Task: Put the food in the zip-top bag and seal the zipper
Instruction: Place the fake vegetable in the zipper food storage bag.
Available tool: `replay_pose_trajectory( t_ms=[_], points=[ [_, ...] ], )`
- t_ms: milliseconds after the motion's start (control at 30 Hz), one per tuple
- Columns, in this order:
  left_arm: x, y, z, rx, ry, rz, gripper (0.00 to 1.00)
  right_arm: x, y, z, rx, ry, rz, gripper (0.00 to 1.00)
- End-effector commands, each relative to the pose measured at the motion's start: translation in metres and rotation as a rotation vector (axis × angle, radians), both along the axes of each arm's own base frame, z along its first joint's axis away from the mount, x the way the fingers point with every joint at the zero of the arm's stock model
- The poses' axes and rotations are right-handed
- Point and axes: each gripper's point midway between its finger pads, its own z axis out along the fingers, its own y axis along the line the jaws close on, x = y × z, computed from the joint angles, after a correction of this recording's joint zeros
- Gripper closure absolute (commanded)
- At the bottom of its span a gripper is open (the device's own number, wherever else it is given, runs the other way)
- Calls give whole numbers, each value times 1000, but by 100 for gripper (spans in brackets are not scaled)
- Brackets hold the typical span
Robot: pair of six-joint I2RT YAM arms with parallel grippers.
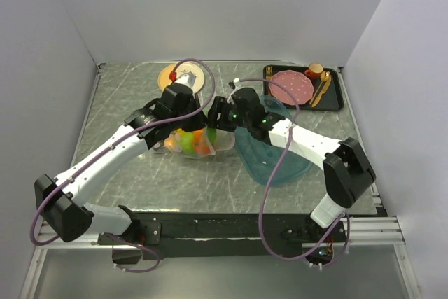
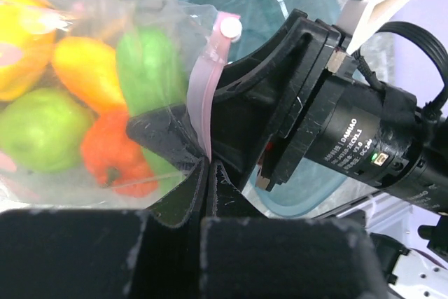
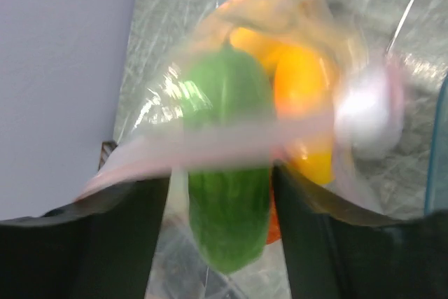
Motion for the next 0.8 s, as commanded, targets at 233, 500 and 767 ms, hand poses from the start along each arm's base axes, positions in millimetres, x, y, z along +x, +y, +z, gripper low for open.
replay_pose_trajectory(
  t_ms=[233, 500, 767],
  points=[
    [1, 0, 37, -73, -88, 22, 99, -12, 1, 26, -39, -114, 53, 18],
    [7, 14, 47, -51, -115, 94, 99, -15, -62, 64, -123, -262, -144, 14],
    [8, 13, 52, -60, -120, 98, 99, -30, -103, 36, -249, -216, -230, 20]
  ],
)
